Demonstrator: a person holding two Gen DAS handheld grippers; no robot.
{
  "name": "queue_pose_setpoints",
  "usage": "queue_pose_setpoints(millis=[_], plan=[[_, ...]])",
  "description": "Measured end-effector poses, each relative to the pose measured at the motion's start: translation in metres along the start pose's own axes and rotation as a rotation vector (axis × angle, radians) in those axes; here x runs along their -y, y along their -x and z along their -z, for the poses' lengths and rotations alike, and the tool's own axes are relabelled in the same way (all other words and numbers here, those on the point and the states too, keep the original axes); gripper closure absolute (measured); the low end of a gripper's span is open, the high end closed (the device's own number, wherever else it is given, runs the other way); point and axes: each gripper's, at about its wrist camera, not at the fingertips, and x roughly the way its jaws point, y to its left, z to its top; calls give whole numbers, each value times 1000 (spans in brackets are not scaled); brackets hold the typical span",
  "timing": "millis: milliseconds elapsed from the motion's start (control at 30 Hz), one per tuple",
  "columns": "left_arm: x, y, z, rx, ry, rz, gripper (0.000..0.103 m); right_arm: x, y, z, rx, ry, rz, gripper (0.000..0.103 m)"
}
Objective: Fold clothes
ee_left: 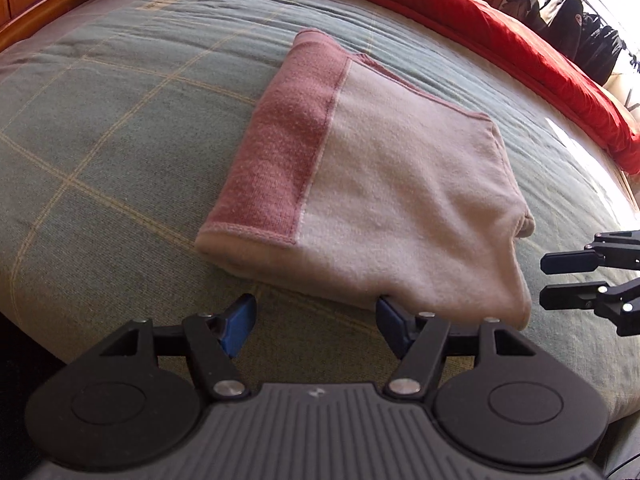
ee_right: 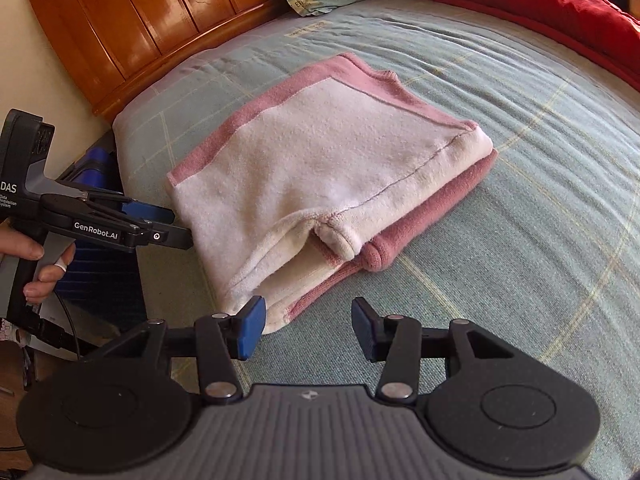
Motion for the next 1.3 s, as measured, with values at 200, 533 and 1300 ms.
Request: queue_pose_setpoints(millis=[200, 533, 1300], plan=[[-2, 2, 0, -3, 3, -3, 36, -13, 11, -4, 80, 38, -66, 59], [1, 6, 4, -12, 21, -7, 36, -53, -5, 0, 96, 183, -37, 72], [25, 15, -17, 48, -47, 43, 35, -29, -5, -1, 62, 92, 20, 66]])
